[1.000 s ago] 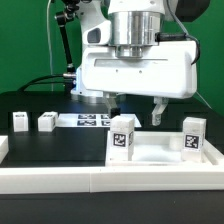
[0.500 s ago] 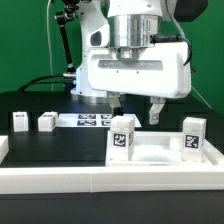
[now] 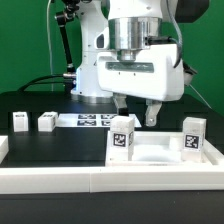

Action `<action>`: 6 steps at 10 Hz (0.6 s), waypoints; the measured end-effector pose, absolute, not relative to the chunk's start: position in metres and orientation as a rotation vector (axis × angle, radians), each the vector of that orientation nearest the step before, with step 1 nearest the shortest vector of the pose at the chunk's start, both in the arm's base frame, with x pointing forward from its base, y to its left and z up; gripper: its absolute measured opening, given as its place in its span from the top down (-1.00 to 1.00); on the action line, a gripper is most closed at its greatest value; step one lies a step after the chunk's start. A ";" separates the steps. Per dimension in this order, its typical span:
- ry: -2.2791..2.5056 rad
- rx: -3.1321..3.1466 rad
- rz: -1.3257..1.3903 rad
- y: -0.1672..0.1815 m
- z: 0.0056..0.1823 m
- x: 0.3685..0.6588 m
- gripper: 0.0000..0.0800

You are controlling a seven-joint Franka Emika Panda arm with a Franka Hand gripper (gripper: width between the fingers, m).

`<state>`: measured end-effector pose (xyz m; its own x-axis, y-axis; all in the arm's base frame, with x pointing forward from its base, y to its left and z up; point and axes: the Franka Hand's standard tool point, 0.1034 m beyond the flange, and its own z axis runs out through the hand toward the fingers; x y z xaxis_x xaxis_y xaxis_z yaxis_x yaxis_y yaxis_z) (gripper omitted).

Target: Assemble square table

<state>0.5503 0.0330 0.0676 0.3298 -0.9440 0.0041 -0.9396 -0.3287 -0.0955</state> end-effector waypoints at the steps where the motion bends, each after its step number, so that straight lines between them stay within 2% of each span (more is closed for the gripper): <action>1: 1.905 -2.392 -0.074 0.039 0.065 0.546 -0.62; 6: 2.194 -2.099 -0.030 0.050 0.061 0.542 -0.62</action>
Offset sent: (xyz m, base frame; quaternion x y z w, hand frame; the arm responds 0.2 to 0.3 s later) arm 0.0000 0.0000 0.0000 0.0000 0.0000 0.1296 0.9916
